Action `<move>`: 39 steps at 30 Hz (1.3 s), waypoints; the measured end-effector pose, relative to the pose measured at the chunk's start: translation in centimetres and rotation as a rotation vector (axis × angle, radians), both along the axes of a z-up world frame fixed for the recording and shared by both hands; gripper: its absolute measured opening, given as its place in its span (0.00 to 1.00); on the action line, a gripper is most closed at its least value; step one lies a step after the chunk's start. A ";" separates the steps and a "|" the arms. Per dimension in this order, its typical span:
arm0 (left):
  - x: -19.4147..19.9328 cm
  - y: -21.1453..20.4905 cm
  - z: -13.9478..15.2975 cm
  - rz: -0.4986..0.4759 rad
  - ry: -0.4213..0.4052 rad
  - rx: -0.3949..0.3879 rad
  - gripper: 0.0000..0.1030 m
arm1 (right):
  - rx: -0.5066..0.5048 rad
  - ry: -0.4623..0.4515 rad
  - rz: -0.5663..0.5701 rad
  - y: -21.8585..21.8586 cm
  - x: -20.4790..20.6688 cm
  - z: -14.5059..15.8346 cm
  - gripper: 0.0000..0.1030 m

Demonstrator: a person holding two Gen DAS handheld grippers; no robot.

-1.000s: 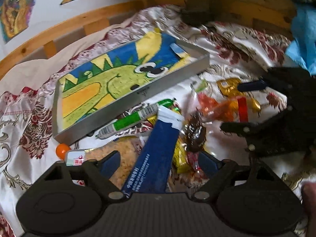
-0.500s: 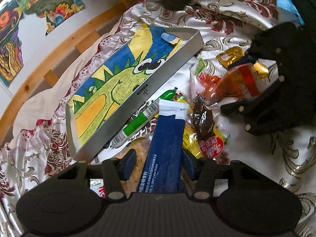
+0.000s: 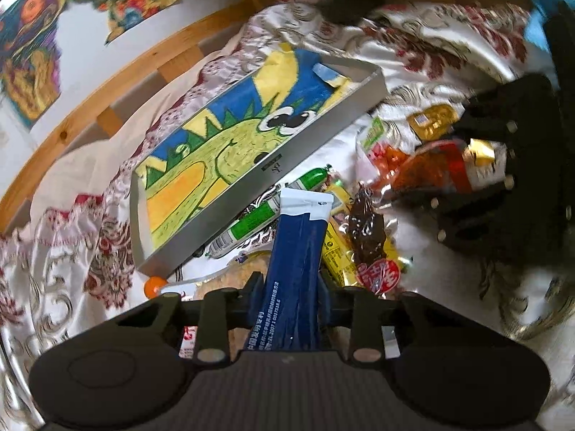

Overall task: Organize snacks
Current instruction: 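Carry the blue packet into the tray while the right tool grasps the orange bag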

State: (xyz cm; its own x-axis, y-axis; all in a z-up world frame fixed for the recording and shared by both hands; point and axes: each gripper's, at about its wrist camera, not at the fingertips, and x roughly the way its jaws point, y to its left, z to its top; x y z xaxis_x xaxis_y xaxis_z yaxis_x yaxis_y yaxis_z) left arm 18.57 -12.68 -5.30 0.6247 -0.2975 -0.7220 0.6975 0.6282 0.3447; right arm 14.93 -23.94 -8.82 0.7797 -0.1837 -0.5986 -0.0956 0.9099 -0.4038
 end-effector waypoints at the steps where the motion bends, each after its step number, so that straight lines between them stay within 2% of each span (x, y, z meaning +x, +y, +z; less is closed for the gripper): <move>1: 0.0 0.1 0.2 0.012 0.007 -0.022 0.32 | -0.023 -0.005 0.007 0.2 -0.1 0.0 0.39; 6: -0.3 0.6 1.2 0.053 -0.018 -0.089 0.32 | -0.158 -0.050 0.054 1.3 -1.0 -0.1 0.38; 11: -0.3 1.2 2.0 0.096 -0.008 -0.171 0.32 | -0.184 -0.074 0.060 1.5 -1.4 0.3 0.38; 15: -0.2 1.4 2.3 0.123 0.009 -0.205 0.32 | -0.201 -0.082 0.075 1.6 -1.7 0.2 0.37; 19: 0.1 1.7 2.1 0.137 0.034 -0.213 0.32 | -0.203 -0.054 0.087 1.6 -1.3 -0.3 0.41; 25: 0.3 1.4 1.7 0.139 0.035 -0.215 0.32 | -0.237 -0.033 0.099 1.8 -0.8 -1.2 0.57; 27: 0.3 1.4 1.6 0.143 0.037 -0.215 0.32 | -0.223 -0.025 0.101 1.7 -0.7 -1.3 0.54; 28: 0.3 1.4 1.6 0.145 0.037 -0.218 0.32 | -0.209 -0.015 0.105 1.7 -0.6 -1.3 0.45; 29: 0.3 1.5 1.6 0.147 0.036 -0.221 0.32 | -0.196 -0.005 0.103 1.7 -0.6 -1.3 0.43; 32: 0.3 1.5 1.9 0.155 0.026 -0.236 0.32 | -0.220 -0.015 0.103 2.1 -0.7 -1.3 0.41; 34: 0.2 1.6 2.3 0.161 0.016 -0.253 0.32 | -0.277 -0.044 0.107 2.6 -1.1 -1.3 0.41; 39: 0.3 1.7 3.3 0.184 -0.004 -0.299 0.32 | -0.380 -0.167 0.115 3.2 -2.3 -0.3 0.41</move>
State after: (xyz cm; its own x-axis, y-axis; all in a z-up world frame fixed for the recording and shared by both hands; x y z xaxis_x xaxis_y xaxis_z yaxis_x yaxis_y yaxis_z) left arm 18.88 -10.95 -1.99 0.6903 -0.3776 -0.6172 0.5622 0.8169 0.1289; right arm 12.68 -20.74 -9.13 0.8883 -0.2733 -0.3691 -0.0925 0.6807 -0.7267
